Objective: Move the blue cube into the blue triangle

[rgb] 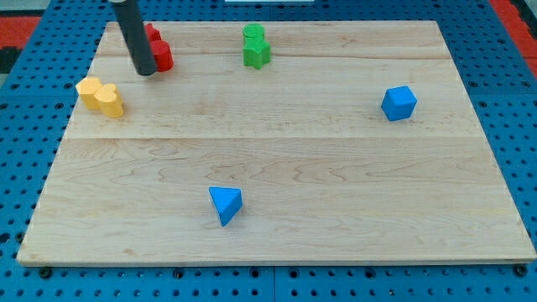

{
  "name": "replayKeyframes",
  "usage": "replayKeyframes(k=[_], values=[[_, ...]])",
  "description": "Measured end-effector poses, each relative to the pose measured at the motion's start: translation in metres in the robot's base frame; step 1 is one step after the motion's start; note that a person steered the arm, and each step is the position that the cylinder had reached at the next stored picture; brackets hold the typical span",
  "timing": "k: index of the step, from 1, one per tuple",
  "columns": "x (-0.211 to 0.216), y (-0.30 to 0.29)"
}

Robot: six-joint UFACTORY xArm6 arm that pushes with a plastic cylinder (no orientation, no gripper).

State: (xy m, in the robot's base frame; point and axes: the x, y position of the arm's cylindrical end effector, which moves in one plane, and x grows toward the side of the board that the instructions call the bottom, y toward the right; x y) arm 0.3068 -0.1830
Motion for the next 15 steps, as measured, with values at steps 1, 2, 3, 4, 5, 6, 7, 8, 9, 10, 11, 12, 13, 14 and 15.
replayKeyframes(k=[1,2,3,4,5,6,7,8,9,10,11,12,13,14,15], values=[[-0.003,0.006],[0.032,0.054],[0.086,0.172],[0.046,0.299],[0.022,0.354],[0.069,0.408],[0.081,0.363],[0.084,0.278],[0.097,0.300],[0.097,0.351],[0.150,0.329],[0.146,0.251],[0.114,0.229],[0.119,0.178],[0.173,0.139]])
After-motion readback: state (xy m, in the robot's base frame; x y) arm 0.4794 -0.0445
